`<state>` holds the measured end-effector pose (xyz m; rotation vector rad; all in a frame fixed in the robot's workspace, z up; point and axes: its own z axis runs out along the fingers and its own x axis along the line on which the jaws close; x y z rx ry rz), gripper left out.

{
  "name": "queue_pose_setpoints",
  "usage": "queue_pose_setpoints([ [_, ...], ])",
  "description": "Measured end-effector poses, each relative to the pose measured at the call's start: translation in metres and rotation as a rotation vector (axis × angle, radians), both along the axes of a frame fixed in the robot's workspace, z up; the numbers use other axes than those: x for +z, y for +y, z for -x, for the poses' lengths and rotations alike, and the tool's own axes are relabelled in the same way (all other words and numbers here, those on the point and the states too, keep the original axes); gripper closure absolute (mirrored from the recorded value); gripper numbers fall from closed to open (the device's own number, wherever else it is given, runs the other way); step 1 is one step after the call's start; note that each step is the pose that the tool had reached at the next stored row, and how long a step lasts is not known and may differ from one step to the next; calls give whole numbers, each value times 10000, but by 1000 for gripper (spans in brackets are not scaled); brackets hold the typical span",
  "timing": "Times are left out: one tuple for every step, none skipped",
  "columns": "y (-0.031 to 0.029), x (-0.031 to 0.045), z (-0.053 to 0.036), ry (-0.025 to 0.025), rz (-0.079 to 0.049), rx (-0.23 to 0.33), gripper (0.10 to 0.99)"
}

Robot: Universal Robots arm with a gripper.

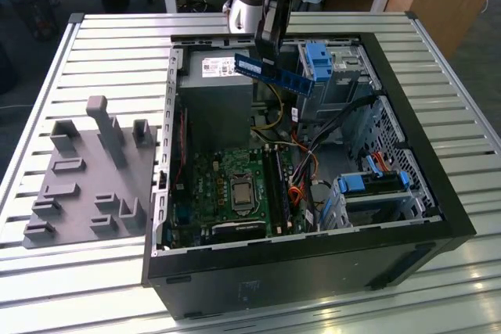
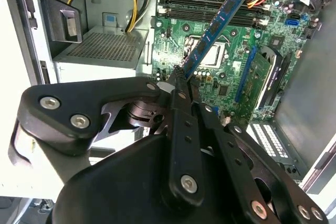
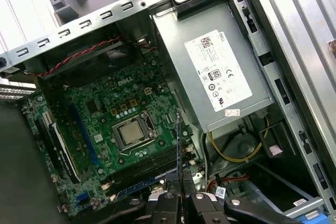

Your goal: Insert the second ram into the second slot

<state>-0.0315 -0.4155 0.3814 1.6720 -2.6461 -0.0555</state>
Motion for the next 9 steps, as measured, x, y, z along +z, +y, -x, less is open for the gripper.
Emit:
queue_pose_setpoints([
  [0,0,0,0,0,-23,949],
  [0,0,0,0,0,-44,949],
  [0,0,0,0,0,-64,949],
  [0,0,0,0,0,-84,949],
  [0,0,0,0,0,-105,949],
  [0,0,0,0,0,-126,949],
  [0,0,0,0,-1,-148,949],
  [0,0,0,0,0,-170,949],
  [0,0,0,0,0,-191,949],
])
